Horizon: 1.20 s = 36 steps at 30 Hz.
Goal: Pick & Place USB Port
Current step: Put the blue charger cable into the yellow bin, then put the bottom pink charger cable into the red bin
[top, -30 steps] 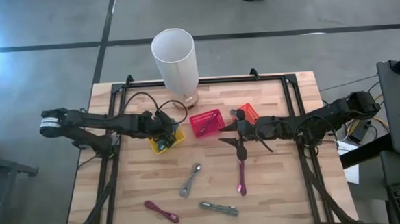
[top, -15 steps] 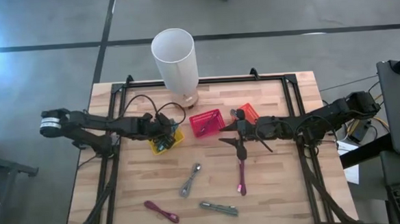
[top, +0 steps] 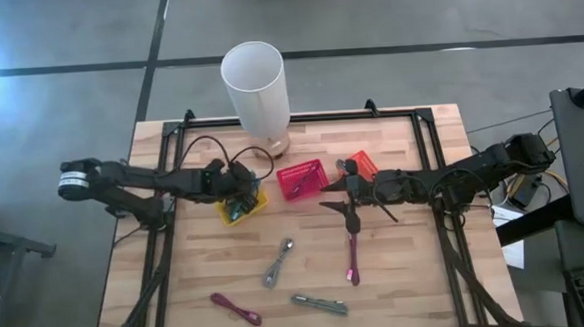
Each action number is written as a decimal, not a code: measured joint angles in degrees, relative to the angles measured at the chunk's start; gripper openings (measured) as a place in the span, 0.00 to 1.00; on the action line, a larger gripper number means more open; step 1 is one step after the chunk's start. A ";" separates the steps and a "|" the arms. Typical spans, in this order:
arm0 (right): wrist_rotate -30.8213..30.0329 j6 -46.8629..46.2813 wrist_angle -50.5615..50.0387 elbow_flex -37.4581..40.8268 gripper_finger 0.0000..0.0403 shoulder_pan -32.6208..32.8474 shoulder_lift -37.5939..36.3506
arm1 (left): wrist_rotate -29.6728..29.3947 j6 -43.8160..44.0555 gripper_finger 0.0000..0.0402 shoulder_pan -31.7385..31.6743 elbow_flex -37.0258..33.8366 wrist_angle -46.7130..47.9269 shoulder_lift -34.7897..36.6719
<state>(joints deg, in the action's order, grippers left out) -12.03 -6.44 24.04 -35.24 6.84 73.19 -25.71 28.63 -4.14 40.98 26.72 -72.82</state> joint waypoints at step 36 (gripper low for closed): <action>0.02 0.51 -1.18 0.00 0.44 -0.01 0.00 | 25.17 4.02 0.28 12.44 4.68 -21.36 -1.05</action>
<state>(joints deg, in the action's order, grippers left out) -12.01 -5.93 22.85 -35.24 6.83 73.19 -0.55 32.65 8.30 45.66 5.36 -73.86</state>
